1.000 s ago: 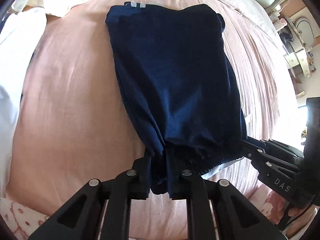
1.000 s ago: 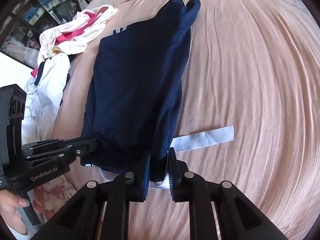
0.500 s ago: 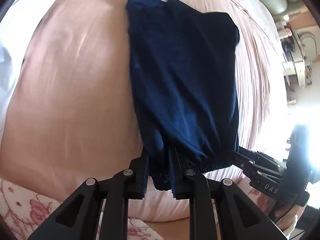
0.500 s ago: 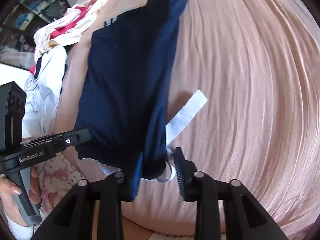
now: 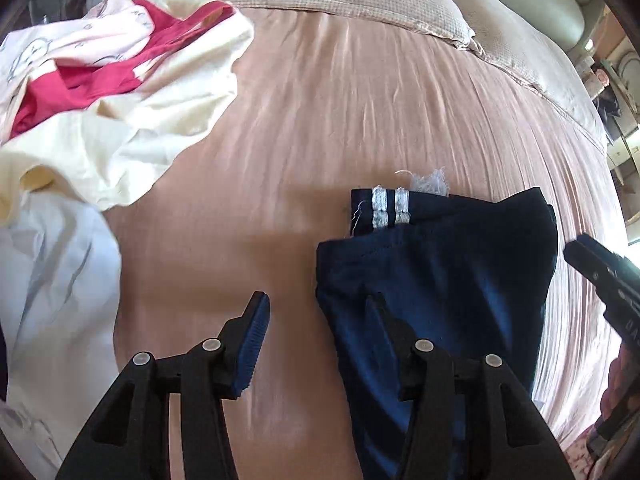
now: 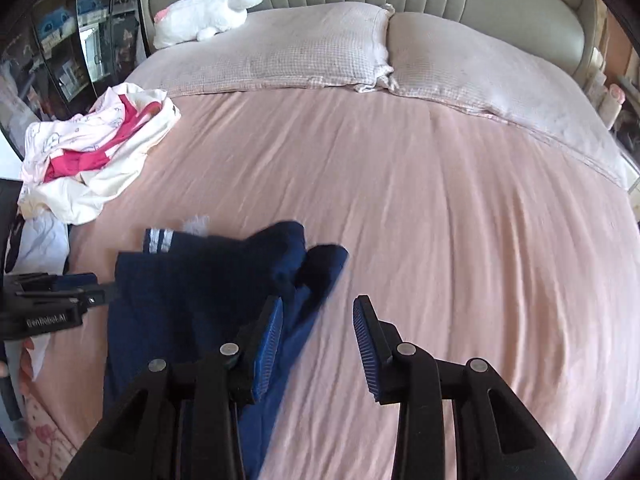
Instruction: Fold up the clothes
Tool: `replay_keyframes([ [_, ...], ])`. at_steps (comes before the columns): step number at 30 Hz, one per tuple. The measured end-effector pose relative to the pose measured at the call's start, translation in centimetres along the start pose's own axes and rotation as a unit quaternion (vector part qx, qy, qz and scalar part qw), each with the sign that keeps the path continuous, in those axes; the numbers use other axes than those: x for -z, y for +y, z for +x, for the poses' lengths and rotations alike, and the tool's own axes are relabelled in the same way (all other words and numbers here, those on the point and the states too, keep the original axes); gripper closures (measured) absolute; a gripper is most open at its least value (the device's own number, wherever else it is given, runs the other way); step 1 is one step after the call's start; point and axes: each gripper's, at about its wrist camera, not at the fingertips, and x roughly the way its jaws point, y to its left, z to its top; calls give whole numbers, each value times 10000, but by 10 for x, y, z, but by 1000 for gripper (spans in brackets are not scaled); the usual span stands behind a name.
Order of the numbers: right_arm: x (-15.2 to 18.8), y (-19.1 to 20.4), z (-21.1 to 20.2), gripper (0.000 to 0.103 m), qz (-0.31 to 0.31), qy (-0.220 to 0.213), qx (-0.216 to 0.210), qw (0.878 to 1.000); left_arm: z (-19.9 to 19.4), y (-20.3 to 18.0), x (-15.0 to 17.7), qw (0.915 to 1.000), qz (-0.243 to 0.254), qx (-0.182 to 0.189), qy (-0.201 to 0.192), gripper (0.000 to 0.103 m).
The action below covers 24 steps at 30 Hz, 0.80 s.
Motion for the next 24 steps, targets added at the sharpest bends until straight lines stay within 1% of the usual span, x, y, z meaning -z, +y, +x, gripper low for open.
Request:
replay_keyframes([
  [1,-9,2,14,67,55,41,-132,9999,5,-1,-3,9999,101,-20,-15,56],
  [2,-15,3,26,68,70,69,-174,9998,6,-9,-1,9998,198,-66,-36,57],
  [3,-19,2,34,68,62,107,-68,9999,4,-14,0,9995,277,-70,-111,57],
  [4,-21,3,41,77,65,154,82,9998,3,-16,-1,9992,346,-41,-218,64],
  [5,-22,3,48,99,77,197,141,9997,3,-16,-2,9989,371,57,-266,87],
  [6,-20,2,51,102,112,221,4,9997,3,-15,-3,9988,360,205,-269,94],
  [9,-14,5,52,103,53,76,48,9999,-1,-17,2,9979,329,480,-294,95],
  [12,-11,1,43,103,177,-94,-5,9998,-7,-26,15,9966,345,619,-415,96],
  [13,-11,-2,39,103,231,-158,-3,9996,-13,-29,14,9962,373,622,-489,96],
  [15,-12,-9,30,103,294,-321,113,9990,-40,-33,20,9945,474,670,-646,96],
  [17,-12,-16,25,103,424,-436,251,9978,-51,-36,16,9923,597,746,-789,96],
  [19,-13,-23,25,103,578,-480,346,9966,-45,-42,3,9920,693,710,-778,96],
  [20,-12,-24,33,103,604,-355,224,9973,-38,-41,1,9930,692,674,-686,95],
  [22,-11,-28,48,102,655,-103,-20,9978,-22,-28,1,9963,490,587,-398,95],
  [23,-10,-31,55,100,722,-18,-159,9973,-20,-23,1,9968,418,556,-399,92],
  [24,-6,-37,56,99,920,-124,-338,9951,-24,-20,1,9964,390,534,-523,92],
])
